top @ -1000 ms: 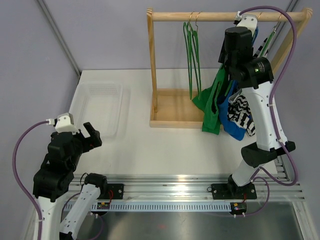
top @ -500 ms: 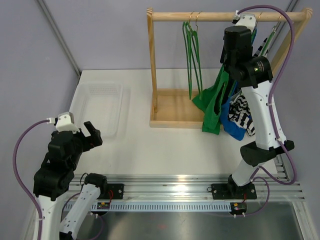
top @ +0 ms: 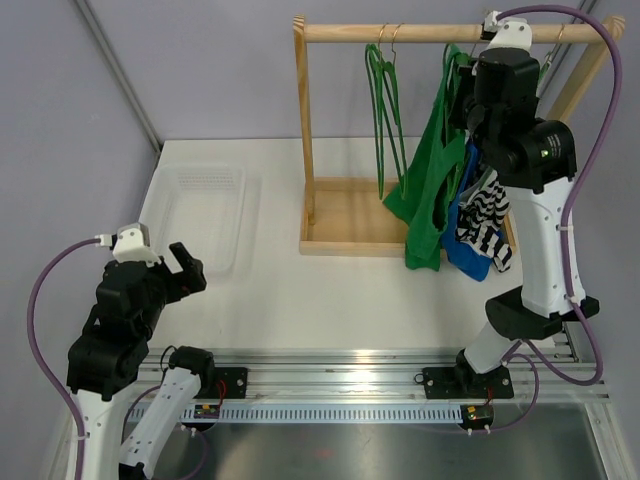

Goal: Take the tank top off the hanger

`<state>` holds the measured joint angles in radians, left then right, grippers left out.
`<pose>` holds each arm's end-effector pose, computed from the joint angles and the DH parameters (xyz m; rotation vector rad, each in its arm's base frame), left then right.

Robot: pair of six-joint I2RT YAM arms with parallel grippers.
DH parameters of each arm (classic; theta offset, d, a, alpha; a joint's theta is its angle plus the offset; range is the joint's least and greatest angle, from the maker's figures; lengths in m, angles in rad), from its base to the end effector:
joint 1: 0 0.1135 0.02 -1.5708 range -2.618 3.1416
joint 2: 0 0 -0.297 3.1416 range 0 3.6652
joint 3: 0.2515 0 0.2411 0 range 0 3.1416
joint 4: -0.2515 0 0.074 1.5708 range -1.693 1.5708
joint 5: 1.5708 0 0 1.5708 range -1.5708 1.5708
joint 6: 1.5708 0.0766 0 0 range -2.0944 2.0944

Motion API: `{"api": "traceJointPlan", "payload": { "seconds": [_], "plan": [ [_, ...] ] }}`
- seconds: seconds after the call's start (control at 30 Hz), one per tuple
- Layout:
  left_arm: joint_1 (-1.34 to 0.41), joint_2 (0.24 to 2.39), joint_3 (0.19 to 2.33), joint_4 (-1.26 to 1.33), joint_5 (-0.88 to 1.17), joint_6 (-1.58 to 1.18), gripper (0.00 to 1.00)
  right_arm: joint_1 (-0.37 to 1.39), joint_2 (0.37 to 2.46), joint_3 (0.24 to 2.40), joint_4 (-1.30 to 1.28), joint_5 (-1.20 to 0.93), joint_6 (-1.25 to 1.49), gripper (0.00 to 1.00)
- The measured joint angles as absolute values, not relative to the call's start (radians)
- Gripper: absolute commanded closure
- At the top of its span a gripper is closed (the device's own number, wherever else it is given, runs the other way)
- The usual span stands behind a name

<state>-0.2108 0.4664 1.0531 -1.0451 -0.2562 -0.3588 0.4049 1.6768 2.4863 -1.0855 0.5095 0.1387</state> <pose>0.0518 0.0088 0.3608 -0.3088 1.9908 -0.1025 0.2947 0.0857 0.5809 0.1110 1.8084 -0.0851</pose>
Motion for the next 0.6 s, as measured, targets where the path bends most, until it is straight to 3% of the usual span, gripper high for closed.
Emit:
{"api": "traceJointPlan", "payload": {
  "seconds": [0.13,0.6],
  "plan": [
    [-0.211,0.466,1.051,-1.044,-0.228,-0.359,0.01,0.405,1.618,2.438,-1.086,0.438,0.145,1.00],
    [-0.211,0.447,0.953,-0.895,0.052,-0.381,0.01,0.405,1.119,1.908,-1.042,0.113,0.199,1.00]
  ]
}}
